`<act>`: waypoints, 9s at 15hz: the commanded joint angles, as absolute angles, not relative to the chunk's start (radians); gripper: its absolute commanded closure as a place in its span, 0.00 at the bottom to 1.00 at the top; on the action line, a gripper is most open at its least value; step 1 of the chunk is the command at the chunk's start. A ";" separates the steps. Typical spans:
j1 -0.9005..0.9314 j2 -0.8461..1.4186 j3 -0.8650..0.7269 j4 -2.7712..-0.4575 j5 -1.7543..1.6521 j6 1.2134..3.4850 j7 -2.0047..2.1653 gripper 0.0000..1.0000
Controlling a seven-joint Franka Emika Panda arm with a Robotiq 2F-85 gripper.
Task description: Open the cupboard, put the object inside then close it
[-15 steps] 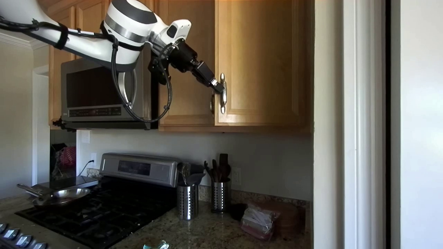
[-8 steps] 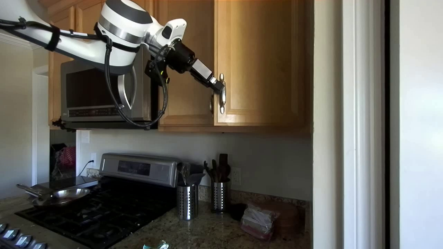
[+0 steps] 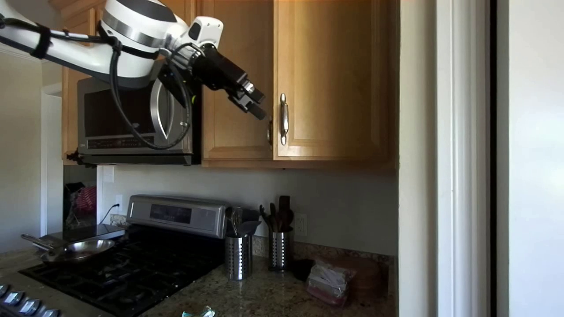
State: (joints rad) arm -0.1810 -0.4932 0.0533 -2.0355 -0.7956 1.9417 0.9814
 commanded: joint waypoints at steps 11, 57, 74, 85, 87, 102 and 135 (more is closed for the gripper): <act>-0.067 -0.722 0.241 -1.973 -0.482 1.709 0.653 0.40; -0.102 -0.022 -0.087 -1.671 -1.012 1.795 0.846 1.00; -0.039 -0.250 -0.022 -1.949 -0.529 1.985 0.648 0.22; -0.007 -0.230 -0.017 -2.143 -0.013 2.179 0.198 0.00; 0.001 -0.223 -0.011 -2.166 0.025 2.175 0.142 0.00; 0.016 -0.198 0.111 -2.326 -0.094 2.302 0.257 0.00; -0.026 0.292 0.123 -2.364 0.333 2.578 -0.188 0.00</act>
